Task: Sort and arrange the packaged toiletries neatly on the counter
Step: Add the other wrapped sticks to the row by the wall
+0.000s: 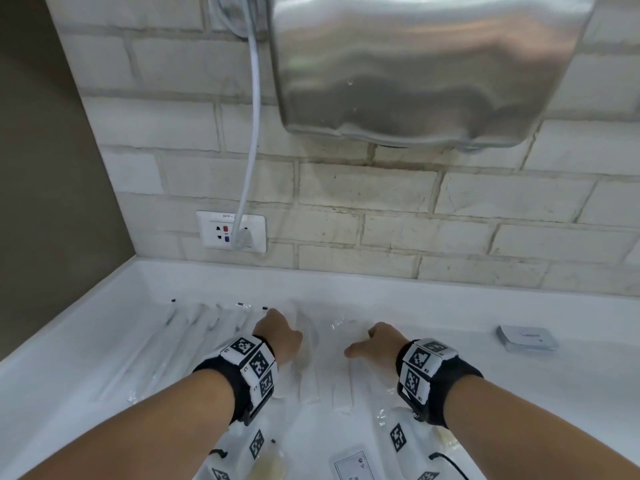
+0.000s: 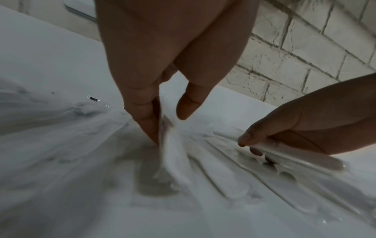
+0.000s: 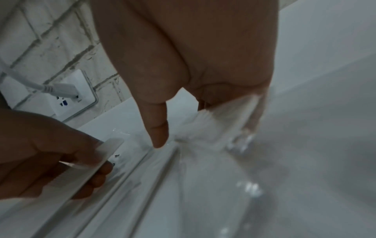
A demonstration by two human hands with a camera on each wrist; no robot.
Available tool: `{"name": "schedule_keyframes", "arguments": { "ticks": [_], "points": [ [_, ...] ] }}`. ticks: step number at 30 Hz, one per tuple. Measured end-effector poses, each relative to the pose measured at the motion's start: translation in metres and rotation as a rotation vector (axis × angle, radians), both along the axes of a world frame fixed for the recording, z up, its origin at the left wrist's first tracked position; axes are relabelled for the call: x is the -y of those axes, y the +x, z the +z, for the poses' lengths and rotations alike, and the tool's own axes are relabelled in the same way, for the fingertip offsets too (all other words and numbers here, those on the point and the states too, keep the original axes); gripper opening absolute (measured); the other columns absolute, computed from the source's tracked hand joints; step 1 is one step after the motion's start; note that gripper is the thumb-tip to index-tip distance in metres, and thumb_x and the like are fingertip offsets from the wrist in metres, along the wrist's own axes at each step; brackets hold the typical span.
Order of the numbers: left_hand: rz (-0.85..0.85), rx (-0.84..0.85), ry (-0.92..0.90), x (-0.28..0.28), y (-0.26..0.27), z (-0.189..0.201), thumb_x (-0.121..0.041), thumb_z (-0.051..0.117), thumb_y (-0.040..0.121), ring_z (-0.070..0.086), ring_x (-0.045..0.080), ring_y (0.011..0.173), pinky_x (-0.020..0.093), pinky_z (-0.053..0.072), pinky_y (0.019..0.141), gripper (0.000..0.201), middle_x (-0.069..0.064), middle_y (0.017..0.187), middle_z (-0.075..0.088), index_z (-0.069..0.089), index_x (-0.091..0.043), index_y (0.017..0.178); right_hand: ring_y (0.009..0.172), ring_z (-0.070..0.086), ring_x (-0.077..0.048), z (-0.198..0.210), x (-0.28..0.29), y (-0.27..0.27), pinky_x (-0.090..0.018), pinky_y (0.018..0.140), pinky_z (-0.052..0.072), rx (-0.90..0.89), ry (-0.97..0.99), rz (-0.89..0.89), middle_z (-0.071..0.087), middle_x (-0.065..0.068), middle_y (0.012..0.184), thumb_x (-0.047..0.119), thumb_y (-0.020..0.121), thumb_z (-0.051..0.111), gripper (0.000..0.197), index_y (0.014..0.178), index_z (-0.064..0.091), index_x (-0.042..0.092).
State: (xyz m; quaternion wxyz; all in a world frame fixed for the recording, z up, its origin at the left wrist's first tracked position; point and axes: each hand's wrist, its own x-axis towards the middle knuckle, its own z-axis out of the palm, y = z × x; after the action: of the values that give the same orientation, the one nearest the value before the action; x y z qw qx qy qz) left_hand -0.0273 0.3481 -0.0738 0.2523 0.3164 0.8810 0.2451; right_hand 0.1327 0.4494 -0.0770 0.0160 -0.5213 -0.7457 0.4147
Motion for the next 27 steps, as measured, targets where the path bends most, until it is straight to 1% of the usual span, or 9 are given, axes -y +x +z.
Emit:
{"name": "schedule_keyframes", "arguments": {
  "ticks": [3, 6, 8, 9, 11, 14, 19, 23, 27],
  "points": [
    [-0.018, -0.044, -0.018, 0.005, 0.001, 0.000, -0.009, 0.049, 0.091, 0.057, 0.028, 0.116, 0.027, 0.045, 0.083, 0.048, 0.013, 0.131, 0.055, 0.039, -0.004, 0.138, 0.047, 0.044, -0.014, 0.002, 0.003, 0.005, -0.018, 0.042, 0.034, 0.036, 0.004, -0.030, 0.047, -0.001, 0.060, 0.017, 0.083, 0.063, 0.020, 0.073, 0.046, 0.013],
    [-0.054, -0.054, -0.019, 0.010, 0.000, -0.001, -0.005, 0.049, 0.088, 0.058, 0.024, 0.098, 0.027, 0.046, 0.077, 0.028, 0.007, 0.110, 0.058, 0.050, -0.012, 0.115, 0.048, 0.045, -0.017, 0.007, 0.008, 0.010, -0.024, 0.049, 0.038, 0.025, 0.032, -0.055, 0.048, -0.003, 0.060, 0.011, 0.083, 0.061, 0.008, 0.091, 0.062, 0.009],
    [-0.070, -0.089, -0.048, 0.013, -0.001, 0.001, -0.004, 0.050, 0.086, 0.053, 0.021, 0.090, 0.024, 0.045, 0.073, 0.014, 0.003, 0.095, 0.055, 0.049, -0.018, 0.087, 0.057, 0.046, -0.022, 0.007, 0.009, 0.013, -0.028, 0.050, 0.038, -0.005, 0.060, -0.083, 0.047, -0.007, 0.069, 0.009, 0.084, 0.060, 0.034, 0.115, 0.060, -0.004],
    [-0.072, -0.106, -0.058, 0.015, -0.002, 0.001, -0.004, 0.052, 0.085, 0.052, 0.020, 0.088, 0.022, 0.044, 0.069, 0.021, 0.000, 0.086, 0.052, 0.044, -0.020, 0.075, 0.062, 0.048, -0.023, 0.009, 0.011, 0.014, -0.028, 0.051, 0.039, -0.012, 0.069, -0.086, 0.046, -0.006, 0.071, 0.010, 0.084, 0.060, 0.038, 0.119, 0.058, -0.005],
    [-0.089, -0.125, -0.086, 0.018, -0.003, 0.001, -0.007, 0.056, 0.084, 0.051, 0.020, 0.087, 0.020, 0.042, 0.067, 0.031, -0.003, 0.077, 0.049, 0.038, -0.022, 0.065, 0.073, 0.051, -0.023, 0.010, 0.013, 0.016, -0.030, 0.060, 0.044, -0.004, 0.087, -0.086, 0.049, -0.002, 0.074, 0.013, 0.085, 0.060, 0.020, 0.103, 0.061, 0.006],
    [-0.110, -0.158, -0.117, 0.022, -0.003, 0.006, -0.014, 0.062, 0.084, 0.050, 0.018, 0.087, 0.018, 0.041, 0.075, 0.003, 0.003, 0.096, 0.057, 0.059, -0.014, 0.085, 0.079, 0.054, -0.021, 0.011, 0.012, 0.016, -0.025, 0.069, 0.044, 0.028, 0.123, -0.087, 0.057, -0.004, 0.085, 0.014, 0.085, 0.058, 0.002, 0.085, 0.056, 0.013],
    [-0.114, -0.196, -0.110, 0.022, 0.001, 0.009, -0.022, 0.065, 0.085, 0.057, 0.021, 0.102, 0.021, 0.043, 0.078, 0.039, 0.007, 0.118, 0.060, 0.054, -0.009, 0.120, 0.094, 0.063, -0.023, 0.013, 0.011, 0.017, -0.029, 0.085, 0.053, 0.026, 0.116, -0.124, 0.066, -0.010, 0.109, 0.019, 0.085, 0.066, 0.033, 0.115, 0.062, 0.007],
    [-0.104, -0.207, -0.114, 0.018, 0.004, 0.009, -0.024, 0.066, 0.084, 0.060, 0.021, 0.110, 0.024, 0.048, 0.086, 0.049, 0.008, 0.125, 0.059, 0.051, -0.008, 0.127, 0.085, 0.059, -0.022, 0.015, 0.003, 0.022, -0.037, 0.089, 0.055, -0.047, 0.118, -0.181, 0.061, -0.005, 0.089, 0.018, 0.082, 0.070, 0.013, 0.090, 0.060, 0.014],
    [-0.132, -0.215, -0.109, 0.019, 0.009, 0.011, -0.023, 0.064, 0.086, 0.060, 0.022, 0.110, 0.023, 0.049, 0.086, 0.045, 0.009, 0.125, 0.060, 0.053, -0.005, 0.126, 0.086, 0.065, -0.029, 0.020, -0.005, 0.035, -0.041, 0.086, 0.057, -0.025, 0.114, -0.242, 0.062, -0.010, 0.088, 0.012, 0.083, 0.069, 0.021, 0.102, 0.060, 0.008]
  ]
}}
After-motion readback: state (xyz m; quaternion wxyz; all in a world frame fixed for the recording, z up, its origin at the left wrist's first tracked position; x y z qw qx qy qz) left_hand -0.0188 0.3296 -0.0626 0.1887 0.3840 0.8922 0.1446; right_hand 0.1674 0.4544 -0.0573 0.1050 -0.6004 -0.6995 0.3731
